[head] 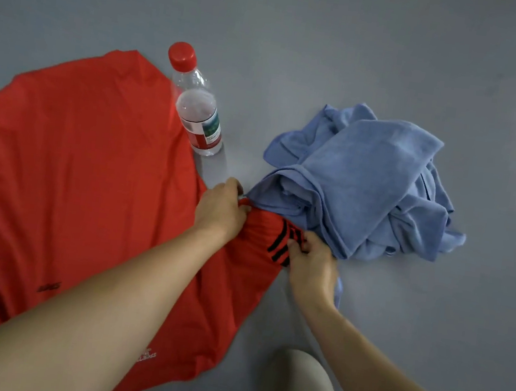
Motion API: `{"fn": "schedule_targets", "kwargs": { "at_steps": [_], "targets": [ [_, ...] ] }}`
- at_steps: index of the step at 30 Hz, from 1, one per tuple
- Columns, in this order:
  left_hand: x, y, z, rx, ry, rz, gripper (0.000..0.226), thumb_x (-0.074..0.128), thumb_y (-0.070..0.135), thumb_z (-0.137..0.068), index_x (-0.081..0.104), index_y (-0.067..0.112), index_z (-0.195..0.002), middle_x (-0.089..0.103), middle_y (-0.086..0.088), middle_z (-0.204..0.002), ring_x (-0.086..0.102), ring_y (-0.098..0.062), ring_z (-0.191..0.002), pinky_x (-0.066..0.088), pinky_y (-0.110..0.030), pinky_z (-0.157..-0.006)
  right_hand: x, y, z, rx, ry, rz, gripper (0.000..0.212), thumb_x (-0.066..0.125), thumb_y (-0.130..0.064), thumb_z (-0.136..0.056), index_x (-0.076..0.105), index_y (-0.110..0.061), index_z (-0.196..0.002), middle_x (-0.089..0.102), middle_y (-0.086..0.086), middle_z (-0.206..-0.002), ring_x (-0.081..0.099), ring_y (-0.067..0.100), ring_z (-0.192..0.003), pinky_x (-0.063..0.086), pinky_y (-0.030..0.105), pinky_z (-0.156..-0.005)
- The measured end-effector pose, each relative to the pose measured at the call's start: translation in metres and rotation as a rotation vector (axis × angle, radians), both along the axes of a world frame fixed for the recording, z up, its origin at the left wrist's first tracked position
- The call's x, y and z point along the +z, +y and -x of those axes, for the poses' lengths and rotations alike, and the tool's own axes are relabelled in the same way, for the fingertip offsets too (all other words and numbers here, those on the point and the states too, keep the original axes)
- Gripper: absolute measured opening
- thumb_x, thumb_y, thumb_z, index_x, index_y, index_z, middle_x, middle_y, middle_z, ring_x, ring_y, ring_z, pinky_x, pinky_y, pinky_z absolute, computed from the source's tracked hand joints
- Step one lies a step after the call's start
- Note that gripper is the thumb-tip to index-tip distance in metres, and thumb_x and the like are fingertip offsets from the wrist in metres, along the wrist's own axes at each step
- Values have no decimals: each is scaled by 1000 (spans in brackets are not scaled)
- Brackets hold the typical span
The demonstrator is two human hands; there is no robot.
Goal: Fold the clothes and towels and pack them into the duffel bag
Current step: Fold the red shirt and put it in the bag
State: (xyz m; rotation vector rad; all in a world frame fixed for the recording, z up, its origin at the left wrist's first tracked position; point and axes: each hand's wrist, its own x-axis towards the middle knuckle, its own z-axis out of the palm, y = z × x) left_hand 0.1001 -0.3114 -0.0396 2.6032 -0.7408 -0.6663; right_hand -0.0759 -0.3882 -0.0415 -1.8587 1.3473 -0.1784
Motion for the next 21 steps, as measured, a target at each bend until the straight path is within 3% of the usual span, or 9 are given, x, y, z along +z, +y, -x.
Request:
{"fn": "schedule_targets", "kwargs": {
  "at_steps": [5,9,11,13,16,19,21],
  "targets": [
    [4,-3,-10,28,156,103,8,72,18,-87,66,16,-93,65,-17,-105,63,-35,-98,44,-33,-78,7,1,-12,3,-28,-18,34,66,-23,-90,45,-28,-63,48,-9,-55,47,6,-51,31,22,-50],
    [16,18,-9,212,348,434,16,67,3,-89,65,18,-84,67,-5,-87,61,-22,-82,46,-28,-76,25,17,-5,170,-89,45,9,66,-20,-89,62,-24,-82,59,-13,-66,56,1,-64,37,13,-56],
    [24,32,-8,381,526,566,21,61,1,-94,68,20,-88,63,1,-80,59,-13,-72,49,-22,-67,34,34,1,342,-136,86,14,66,-17,-84,67,-25,-95,64,-16,-84,58,0,-78,41,10,-67],
    [30,47,-5,603,824,701,22,54,4,-98,68,21,-94,63,2,-78,61,-8,-64,50,-18,-56,41,55,3,527,-201,201,23,68,-17,-80,69,-21,-102,66,-11,-96,61,5,-86,47,20,-75],
    [31,72,-2,864,1112,855,21,47,10,-101,65,20,-97,69,2,-86,64,-10,-74,53,-22,-66,41,85,-3,764,-317,335,19,69,-18,-81,70,-14,-99,67,-1,-92,63,22,-85,50,33,-78],
    [25,97,2,965,1074,895,14,53,10,-97,65,19,-97,71,2,-85,67,-10,-75,54,-22,-66,35,103,-12,904,-297,314,18,66,-20,-85,70,-15,-101,68,1,-93,62,24,-87,51,40,-81],
    [19,110,6,902,903,781,17,64,6,-91,68,22,-98,71,-1,-88,66,-11,-73,53,-24,-64,29,108,-15,966,-255,285,18,64,-21,-87,70,-16,-103,68,0,-95,62,23,-90,51,42,-82]
  ]
}}
